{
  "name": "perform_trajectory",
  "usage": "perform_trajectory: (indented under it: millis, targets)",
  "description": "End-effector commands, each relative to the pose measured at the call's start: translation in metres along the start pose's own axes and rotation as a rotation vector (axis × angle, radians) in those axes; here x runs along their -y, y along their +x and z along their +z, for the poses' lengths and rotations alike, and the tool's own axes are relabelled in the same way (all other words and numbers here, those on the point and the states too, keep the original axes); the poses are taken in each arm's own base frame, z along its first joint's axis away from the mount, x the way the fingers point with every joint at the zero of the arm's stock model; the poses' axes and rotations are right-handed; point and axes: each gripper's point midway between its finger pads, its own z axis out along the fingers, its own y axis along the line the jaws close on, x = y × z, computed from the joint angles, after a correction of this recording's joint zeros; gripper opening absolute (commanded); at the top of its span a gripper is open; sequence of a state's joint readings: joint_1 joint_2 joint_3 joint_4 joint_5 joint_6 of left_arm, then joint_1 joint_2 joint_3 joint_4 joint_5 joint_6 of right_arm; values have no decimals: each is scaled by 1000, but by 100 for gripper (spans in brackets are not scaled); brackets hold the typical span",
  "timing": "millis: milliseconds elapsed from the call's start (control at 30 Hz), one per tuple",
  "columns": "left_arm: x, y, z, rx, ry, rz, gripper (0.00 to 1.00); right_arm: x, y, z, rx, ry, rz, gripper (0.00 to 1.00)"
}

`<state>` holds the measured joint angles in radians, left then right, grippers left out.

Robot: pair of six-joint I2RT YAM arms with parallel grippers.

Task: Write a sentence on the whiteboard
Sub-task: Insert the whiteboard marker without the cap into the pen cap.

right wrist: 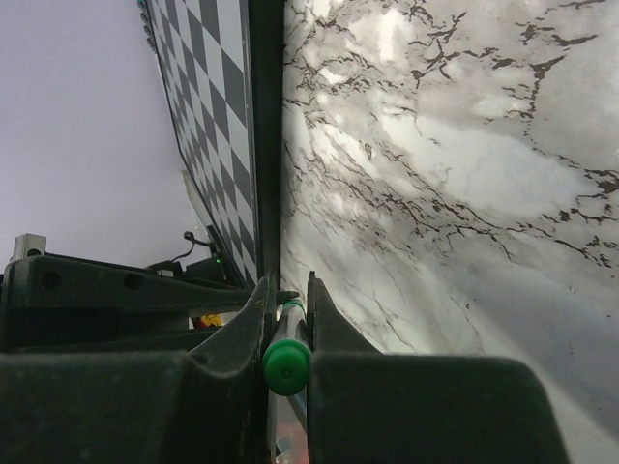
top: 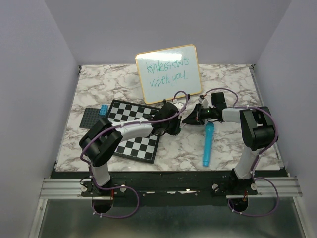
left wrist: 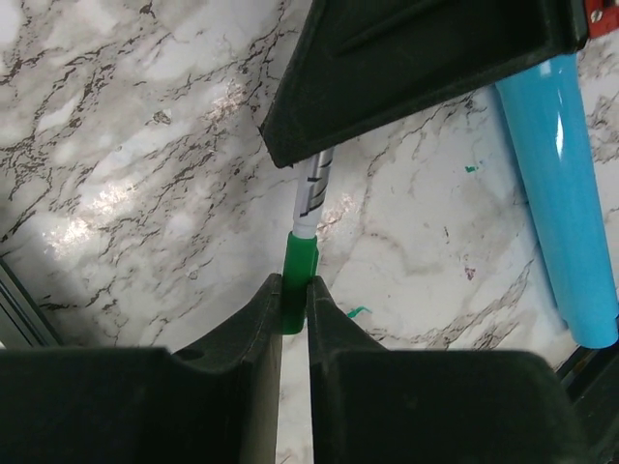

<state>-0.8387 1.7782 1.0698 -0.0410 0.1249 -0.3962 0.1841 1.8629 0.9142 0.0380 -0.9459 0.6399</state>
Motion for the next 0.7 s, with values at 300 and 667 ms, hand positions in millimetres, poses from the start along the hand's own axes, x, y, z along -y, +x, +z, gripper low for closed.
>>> perform_trajectory:
  millis: [300, 667]
  targets:
    - [22, -64, -11, 184, 104, -28, 34, 5, 11, 7, -50, 6, 8, 0]
    - [-1, -51, -56, 227, 120, -55, 93, 3, 9, 7, -47, 1, -8, 0]
